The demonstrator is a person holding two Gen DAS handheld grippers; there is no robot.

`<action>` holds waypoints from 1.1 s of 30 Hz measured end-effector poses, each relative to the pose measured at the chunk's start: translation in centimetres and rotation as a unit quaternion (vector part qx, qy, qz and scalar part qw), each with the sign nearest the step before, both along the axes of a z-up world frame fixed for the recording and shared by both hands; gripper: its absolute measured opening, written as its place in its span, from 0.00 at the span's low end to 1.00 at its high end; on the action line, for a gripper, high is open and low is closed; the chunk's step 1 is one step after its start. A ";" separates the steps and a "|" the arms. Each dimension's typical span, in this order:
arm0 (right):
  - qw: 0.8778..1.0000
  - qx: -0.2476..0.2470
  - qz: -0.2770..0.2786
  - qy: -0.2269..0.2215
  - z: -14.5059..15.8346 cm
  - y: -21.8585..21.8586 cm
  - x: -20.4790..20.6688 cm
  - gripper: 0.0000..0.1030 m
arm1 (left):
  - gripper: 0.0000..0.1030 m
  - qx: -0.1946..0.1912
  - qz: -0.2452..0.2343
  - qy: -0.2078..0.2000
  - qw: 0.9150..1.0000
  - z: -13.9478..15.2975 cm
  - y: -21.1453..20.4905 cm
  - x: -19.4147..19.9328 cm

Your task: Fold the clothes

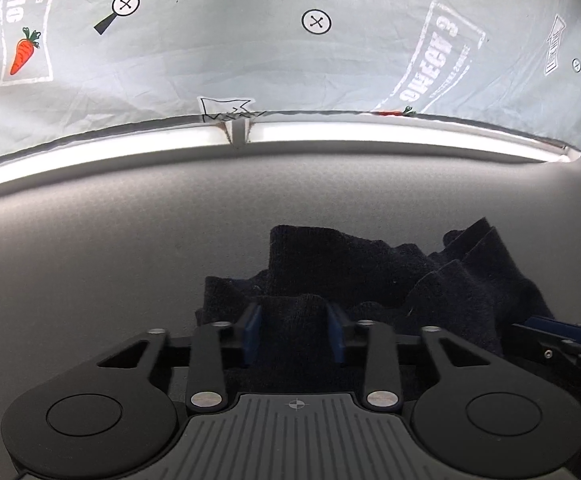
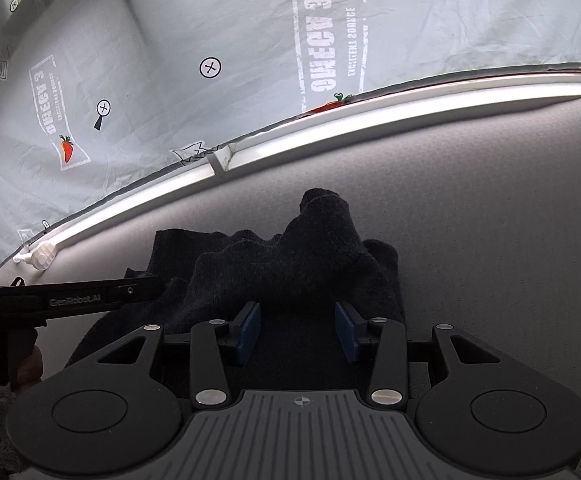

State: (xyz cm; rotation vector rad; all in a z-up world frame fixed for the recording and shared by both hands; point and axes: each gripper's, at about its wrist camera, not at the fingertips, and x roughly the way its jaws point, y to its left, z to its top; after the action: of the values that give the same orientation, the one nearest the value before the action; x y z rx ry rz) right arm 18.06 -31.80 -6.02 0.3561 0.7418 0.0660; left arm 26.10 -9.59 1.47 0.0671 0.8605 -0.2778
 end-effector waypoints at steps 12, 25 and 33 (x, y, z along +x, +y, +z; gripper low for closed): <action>1.000 0.017 -0.008 -0.001 -0.2 -0.4 0.3 0.44 | 0.09 -0.099 0.037 0.008 0.994 3.7 3.1 1.0; 0.999 0.025 -0.026 0.008 -0.3 -0.8 0.6 0.44 | 0.02 -0.052 0.068 0.025 0.996 0.6 3.6 3.8; 0.997 0.019 -0.069 -0.033 2.0 -2.5 -1.3 0.48 | 0.06 -0.094 0.122 0.011 0.988 3.5 6.9 2.2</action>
State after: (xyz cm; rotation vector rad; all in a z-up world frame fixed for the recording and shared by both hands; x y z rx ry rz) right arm 16.79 -34.28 -4.04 0.4386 0.6492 -0.0378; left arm 28.29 -2.65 5.00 -0.2168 0.8516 -0.1299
